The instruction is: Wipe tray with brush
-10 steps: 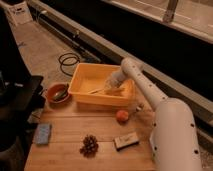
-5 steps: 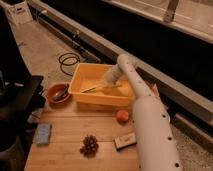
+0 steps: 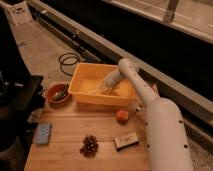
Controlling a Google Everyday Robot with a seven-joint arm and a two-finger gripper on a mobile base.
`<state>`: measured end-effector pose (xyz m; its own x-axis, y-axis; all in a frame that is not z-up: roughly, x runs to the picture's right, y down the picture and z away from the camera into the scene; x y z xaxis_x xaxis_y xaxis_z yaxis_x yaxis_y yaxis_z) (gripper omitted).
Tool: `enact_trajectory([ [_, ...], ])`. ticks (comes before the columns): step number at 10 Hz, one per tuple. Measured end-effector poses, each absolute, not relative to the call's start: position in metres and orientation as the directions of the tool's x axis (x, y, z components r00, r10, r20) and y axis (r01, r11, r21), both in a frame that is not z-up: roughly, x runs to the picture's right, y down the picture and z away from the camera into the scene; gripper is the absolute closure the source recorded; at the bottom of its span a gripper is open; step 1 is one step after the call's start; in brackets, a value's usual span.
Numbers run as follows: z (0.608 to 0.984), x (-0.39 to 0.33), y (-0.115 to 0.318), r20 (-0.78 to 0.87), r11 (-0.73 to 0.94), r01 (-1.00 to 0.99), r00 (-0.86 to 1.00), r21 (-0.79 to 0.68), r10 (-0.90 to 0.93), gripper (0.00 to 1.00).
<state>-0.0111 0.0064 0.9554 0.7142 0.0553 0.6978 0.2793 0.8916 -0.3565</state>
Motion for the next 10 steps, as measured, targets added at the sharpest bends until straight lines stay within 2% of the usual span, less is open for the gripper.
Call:
enact_trajectory([
  [5,0.961,0.035,-0.019,0.611,0.908,0.236,0.791,-0.347,0.028,1.00],
  [8,0.970,0.012,-0.045,0.624,0.913,0.267,0.782,-0.309,-0.018,1.00],
  [10,0.963,-0.017,-0.041,0.668,0.910,0.297,0.744,-0.290,-0.030,1.00],
])
